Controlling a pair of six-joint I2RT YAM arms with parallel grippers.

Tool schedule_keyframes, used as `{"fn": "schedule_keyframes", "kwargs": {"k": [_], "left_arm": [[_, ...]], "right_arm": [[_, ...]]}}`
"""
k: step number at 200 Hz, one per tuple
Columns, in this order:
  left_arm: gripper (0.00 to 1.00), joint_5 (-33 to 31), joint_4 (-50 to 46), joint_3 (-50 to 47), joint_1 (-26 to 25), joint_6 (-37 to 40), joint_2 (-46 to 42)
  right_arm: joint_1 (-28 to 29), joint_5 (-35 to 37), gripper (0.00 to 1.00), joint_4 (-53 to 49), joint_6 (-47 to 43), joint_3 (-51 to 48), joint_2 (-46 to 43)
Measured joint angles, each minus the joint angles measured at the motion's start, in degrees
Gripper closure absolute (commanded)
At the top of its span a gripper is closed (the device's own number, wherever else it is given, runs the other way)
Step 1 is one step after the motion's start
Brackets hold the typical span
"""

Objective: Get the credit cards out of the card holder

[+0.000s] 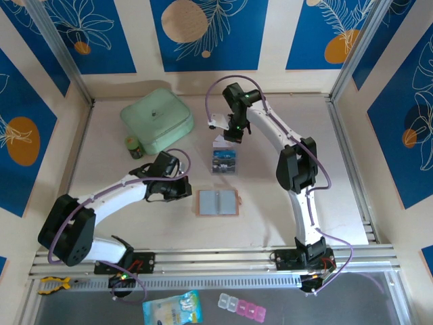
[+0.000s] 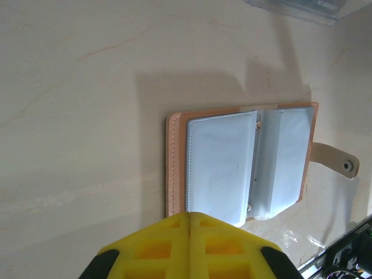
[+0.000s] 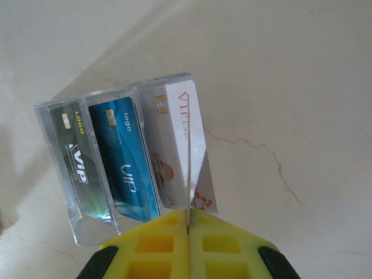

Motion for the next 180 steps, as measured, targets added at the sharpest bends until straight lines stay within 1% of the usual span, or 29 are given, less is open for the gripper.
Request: {"fn": "schedule_keyframes", "kwargs": {"k": [13, 26, 72, 103, 142, 161, 180], "left_arm": [[0.93, 0.0, -0.2, 0.0, 0.1, 0.0, 0.0], [0.93, 0.0, -0.5, 0.0, 0.2, 0.0, 0.0], [0.93, 0.0, -0.9, 0.0, 0.3, 0.3, 0.0], [0.93, 0.0, -0.8, 0.0, 0.3, 0.4, 0.0], [0.92, 0.5, -0.3, -0.4, 0.4, 0.3, 0.0], [0.92, 1.4, 1.0, -1.0, 0.4, 0.3, 0.0], [0.92, 2.4, 2.4, -1.4, 0.3, 0.2, 0.1]], "right_arm": [[-0.3, 0.0, 0.83, 0.0, -0.1, 0.0, 0.5], [-0.5, 0.0, 0.8, 0.0, 0.1, -0.1, 0.6], [-0.9, -0.1, 0.8, 1.6, 0.8, -3.8, -0.7], [-1.2, -0.7, 0.79, 3.4, 3.0, -8.6, -4.7], [-1.3, -2.9, 0.75, 8.6, 9.7, -17.4, -13.6], [-1.2, -4.8, 0.74, 11.2, 14.8, -21.4, -17.1], [-1.0, -6.4, 0.76, 14.0, 21.6, -25.9, -19.9]]}}
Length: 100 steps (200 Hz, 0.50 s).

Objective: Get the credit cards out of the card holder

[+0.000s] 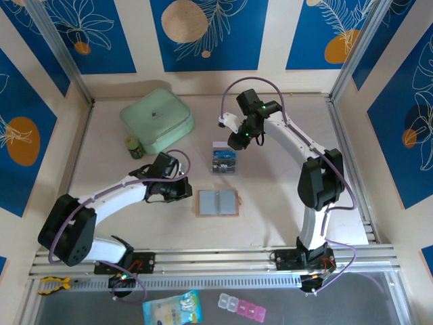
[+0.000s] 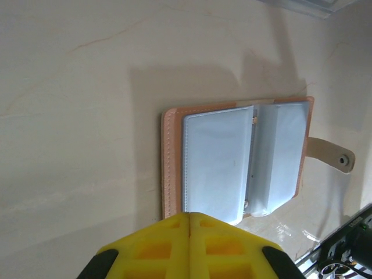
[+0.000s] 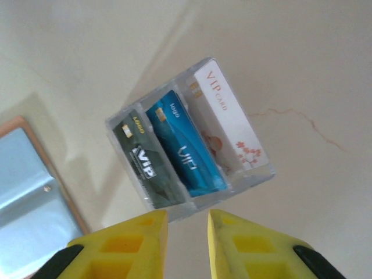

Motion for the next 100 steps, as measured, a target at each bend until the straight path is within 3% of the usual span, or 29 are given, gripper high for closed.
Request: {"fn": "schedule_keyframes", "kwargs": {"k": [41, 100], "left_arm": [[0.95, 1.7, 3.3, -0.5, -0.3, -0.4, 1.9], [0.99, 2.6, 6.0, -1.7, -1.6, -1.4, 4.5]], "right_arm": [[1.8, -5.2, 0.81, 8.2, 21.6, -11.0, -5.1], [9.6, -10.1, 0.87, 16.8, 50.8, -23.6, -7.7]]}}
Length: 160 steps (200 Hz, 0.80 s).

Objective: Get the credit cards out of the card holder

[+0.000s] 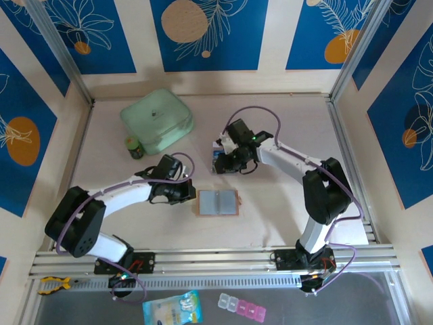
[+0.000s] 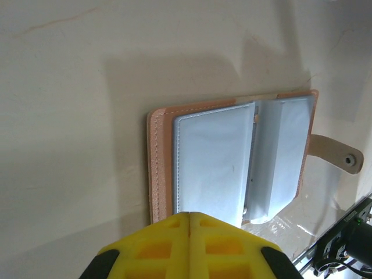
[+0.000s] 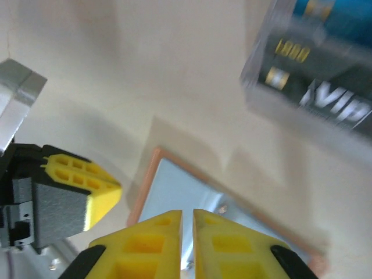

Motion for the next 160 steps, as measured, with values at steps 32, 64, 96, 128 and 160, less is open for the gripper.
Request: {"fn": "schedule_keyframes", "kwargs": {"k": [32, 64, 96, 128, 160], "left_arm": [[0.99, 0.8, 1.4, -1.1, -0.3, -0.2, 1.6], [0.99, 1.6, 3.1, -1.4, -1.5, -0.6, 3.5], [1.0, 1.9, 4.3, -1.8, -1.8, -0.6, 5.1], [1.0, 1.9, 4.2, -2.2, -1.8, -0.6, 5.4], [1.0, 1.9, 4.2, -2.4, -1.8, -0.6, 5.4]], "right_arm": [[3.5, -1.7, 0.88, 1.6, 9.8, -3.8, 0.0], [6.0, -3.1, 0.83, 4.2, 15.1, -6.4, 0.2], [8.0, -4.4, 0.81, 6.9, 18.2, -7.2, 2.6], [9.6, -6.0, 0.79, 8.5, 19.4, -7.1, 6.5], [10.2, -6.8, 0.75, 8.4, 19.8, -7.0, 9.4]]}}
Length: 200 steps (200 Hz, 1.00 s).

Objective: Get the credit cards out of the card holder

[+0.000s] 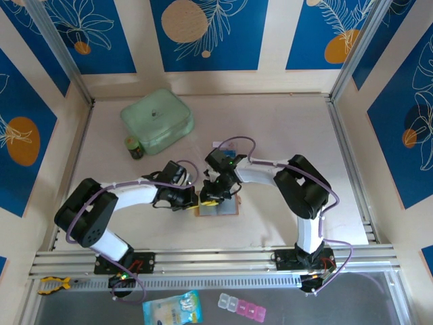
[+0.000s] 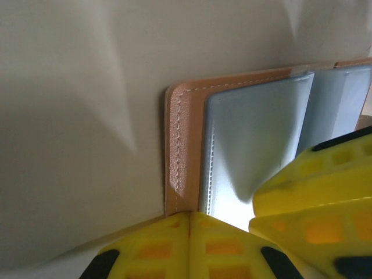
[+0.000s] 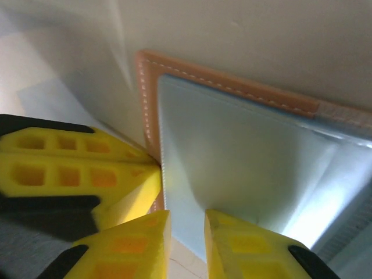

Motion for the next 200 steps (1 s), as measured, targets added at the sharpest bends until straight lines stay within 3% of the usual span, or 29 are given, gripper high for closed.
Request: {"fn": "schedule_keyframes", "kwargs": {"k": [107, 143, 169, 187, 200], "left_arm": [[1.0, 0.0, 0.1, -0.2, 0.0, 0.0, 0.0], [0.87, -1.7, -2.2, 0.1, 0.2, 1.1, -1.3], [0.71, -4.0, -6.2, 1.7, 1.6, 3.6, -3.5], [0.54, -6.7, -9.0, 3.4, 3.5, 5.9, -6.2], [0.41, -9.0, -11.0, 4.7, 5.0, 7.2, -8.3]], "right_arm": [[-1.1, 1.7, 0.73, -4.1, -1.3, 0.6, -0.7], [-2.3, 2.7, 0.72, -4.1, -1.9, -0.7, -4.9], [-4.5, 4.5, 0.54, -4.1, -3.0, -2.0, -9.2], [-6.4, 6.9, 0.45, -4.5, -4.2, -2.8, -11.7], [-8.2, 8.5, 0.22, -4.6, -5.0, -4.1, -13.7]]}}
